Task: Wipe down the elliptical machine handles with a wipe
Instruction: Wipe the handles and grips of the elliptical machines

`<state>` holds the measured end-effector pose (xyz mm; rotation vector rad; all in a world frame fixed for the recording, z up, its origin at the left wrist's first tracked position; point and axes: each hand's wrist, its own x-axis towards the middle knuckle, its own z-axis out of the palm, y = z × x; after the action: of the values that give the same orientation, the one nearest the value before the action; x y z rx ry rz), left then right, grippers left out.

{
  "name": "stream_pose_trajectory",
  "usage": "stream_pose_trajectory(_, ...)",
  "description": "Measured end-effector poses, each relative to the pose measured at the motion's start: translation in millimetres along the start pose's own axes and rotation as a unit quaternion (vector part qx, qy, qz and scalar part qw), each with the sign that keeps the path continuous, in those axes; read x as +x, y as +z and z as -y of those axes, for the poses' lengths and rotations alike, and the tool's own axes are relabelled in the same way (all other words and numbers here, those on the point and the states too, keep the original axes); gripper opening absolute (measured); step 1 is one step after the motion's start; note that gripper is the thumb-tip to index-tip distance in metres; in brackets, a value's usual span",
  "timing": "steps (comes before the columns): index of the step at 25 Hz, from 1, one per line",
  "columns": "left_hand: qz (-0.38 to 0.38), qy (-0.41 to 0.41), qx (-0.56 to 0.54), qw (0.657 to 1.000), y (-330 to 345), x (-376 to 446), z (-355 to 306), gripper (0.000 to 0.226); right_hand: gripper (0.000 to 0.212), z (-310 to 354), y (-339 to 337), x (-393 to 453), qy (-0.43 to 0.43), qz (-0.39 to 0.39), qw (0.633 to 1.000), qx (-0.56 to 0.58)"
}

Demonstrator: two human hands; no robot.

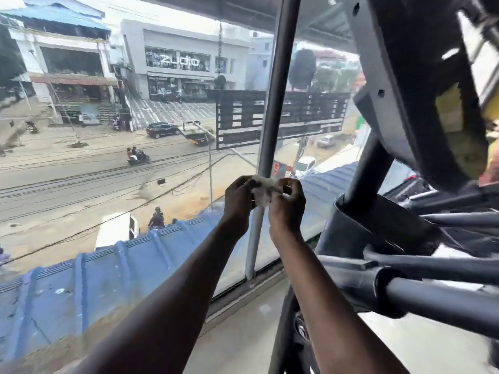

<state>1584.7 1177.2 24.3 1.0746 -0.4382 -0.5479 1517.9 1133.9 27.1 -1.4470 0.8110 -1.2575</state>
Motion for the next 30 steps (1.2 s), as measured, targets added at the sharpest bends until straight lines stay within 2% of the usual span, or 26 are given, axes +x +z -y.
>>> stream_pose_trajectory(5, 0.161, -0.071, -0.025, 0.984, 20, 43, 13, 0.017, 0.017, -5, -1, 26, -0.006, -0.135, 0.988, -0.077)
stream_pose_trajectory(8, 0.242, -0.113, -0.015, 0.964, 39, 44, 23, 0.024, 0.003, 2, -19, 27, -0.003, -0.22, 0.971, -0.095)
stream_pose_trajectory(11, 0.312, -0.116, 0.002, 0.943, 60, 32, 25, 0.021, 0.006, 13, -40, 18, -0.021, -0.236, 0.967, -0.093)
stream_pose_trajectory(13, 0.323, -0.141, -0.049, 0.934, 77, 18, 17, 0.024, 0.008, 25, -54, 10, -0.04, -0.252, 0.959, -0.121)
stream_pose_trajectory(15, 0.345, -0.169, -0.086, 0.919, 93, -2, 6, 0.008, 0.017, 39, -73, -1, -0.061, -0.278, 0.942, -0.178)
stream_pose_trajectory(17, 0.38, -0.182, -0.093, 0.902, 104, -21, 2, 0.02, 0.017, 50, -86, -14, -0.089, -0.304, 0.917, -0.242)
stream_pose_trajectory(19, 0.415, -0.169, -0.097, 0.889, 114, -35, 0, 0.007, 0.02, 60, -96, -30, -0.12, -0.321, 0.889, -0.304)
stream_pose_trajectory(20, 0.442, -0.166, -0.092, 0.877, 118, -42, -3, 0.013, 0.023, 68, -101, -39, -0.13, -0.327, 0.872, -0.34)
stream_pose_trajectory(23, 0.542, -0.198, -0.111, 0.809, 137, -62, -7, 0.006, 0.033, 93, -116, -64, -0.143, -0.36, 0.805, -0.449)
stream_pose_trajectory(26, 0.631, -0.179, -0.048, 0.753, 150, -76, -9, 0.021, 0.033, 107, -125, -91, -0.16, -0.408, 0.683, -0.584)
stream_pose_trajectory(28, 0.704, -0.18, -0.015, 0.687, 155, -80, -7, 0.026, 0.033, 109, -137, -109, -0.153, -0.441, 0.593, -0.656)
stream_pose_trajectory(29, 0.732, -0.189, -0.001, 0.655, 155, -81, -5, 0.027, 0.034, 112, -145, -117, -0.142, -0.463, 0.559, -0.673)
stream_pose_trajectory(30, 0.746, -0.198, 0.006, 0.636, 156, -80, -2, 0.028, 0.034, 116, -152, -125, -0.13, -0.483, 0.534, -0.682)
